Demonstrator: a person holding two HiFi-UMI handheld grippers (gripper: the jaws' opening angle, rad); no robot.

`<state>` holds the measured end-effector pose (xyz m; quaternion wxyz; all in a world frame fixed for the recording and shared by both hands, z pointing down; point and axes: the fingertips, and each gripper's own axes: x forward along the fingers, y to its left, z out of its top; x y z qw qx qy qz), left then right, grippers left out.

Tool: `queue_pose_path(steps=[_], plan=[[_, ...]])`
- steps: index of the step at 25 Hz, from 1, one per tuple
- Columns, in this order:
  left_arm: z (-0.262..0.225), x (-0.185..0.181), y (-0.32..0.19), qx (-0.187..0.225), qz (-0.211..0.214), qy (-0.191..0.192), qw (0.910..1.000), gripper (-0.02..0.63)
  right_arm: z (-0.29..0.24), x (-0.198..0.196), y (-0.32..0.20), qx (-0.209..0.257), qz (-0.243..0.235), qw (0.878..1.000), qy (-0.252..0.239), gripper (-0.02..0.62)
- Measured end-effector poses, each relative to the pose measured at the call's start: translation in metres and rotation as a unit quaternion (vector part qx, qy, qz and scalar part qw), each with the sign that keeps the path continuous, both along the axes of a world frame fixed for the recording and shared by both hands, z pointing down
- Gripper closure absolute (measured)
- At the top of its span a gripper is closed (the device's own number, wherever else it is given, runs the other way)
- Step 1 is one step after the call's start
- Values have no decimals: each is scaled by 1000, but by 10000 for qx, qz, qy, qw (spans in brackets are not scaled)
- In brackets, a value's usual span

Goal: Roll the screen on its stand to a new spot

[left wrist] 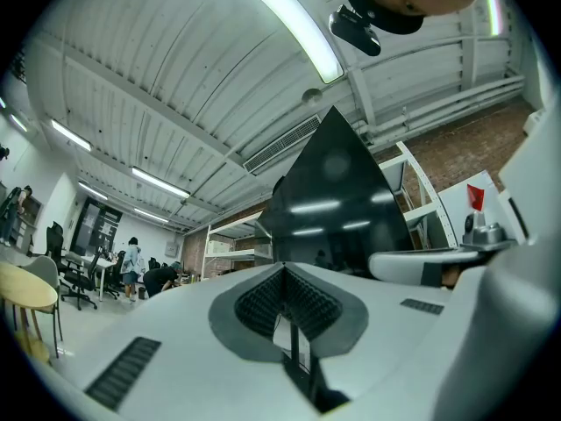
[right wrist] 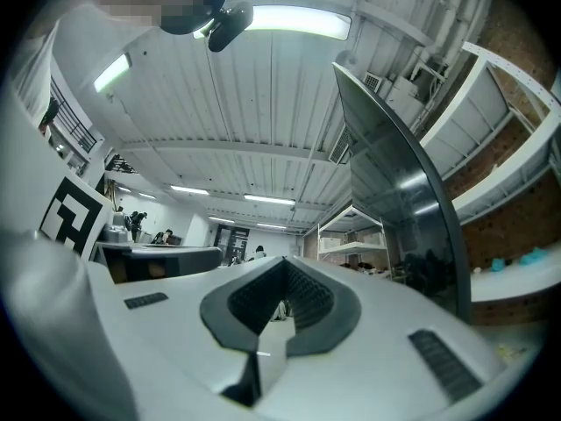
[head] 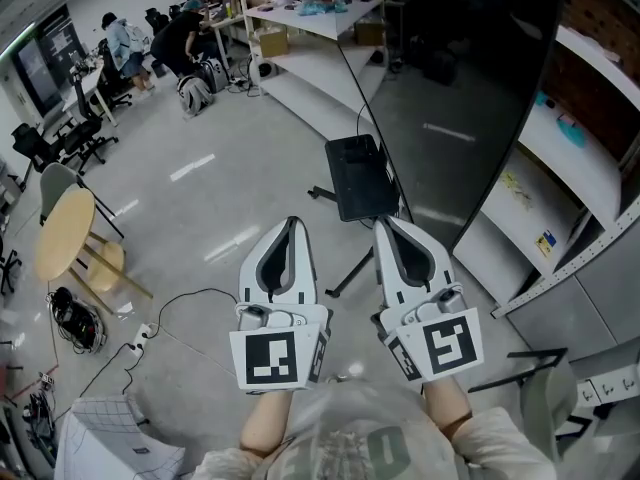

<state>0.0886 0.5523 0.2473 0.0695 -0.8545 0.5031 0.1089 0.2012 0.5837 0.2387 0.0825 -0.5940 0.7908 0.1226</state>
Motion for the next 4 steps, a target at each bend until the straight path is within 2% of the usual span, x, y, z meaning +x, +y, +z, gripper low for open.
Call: queue_pose_path(steps=[4], plan=[[1,0,0,-24,14,4,10000,592,3,-1,1,-30,19,10000,22,577]])
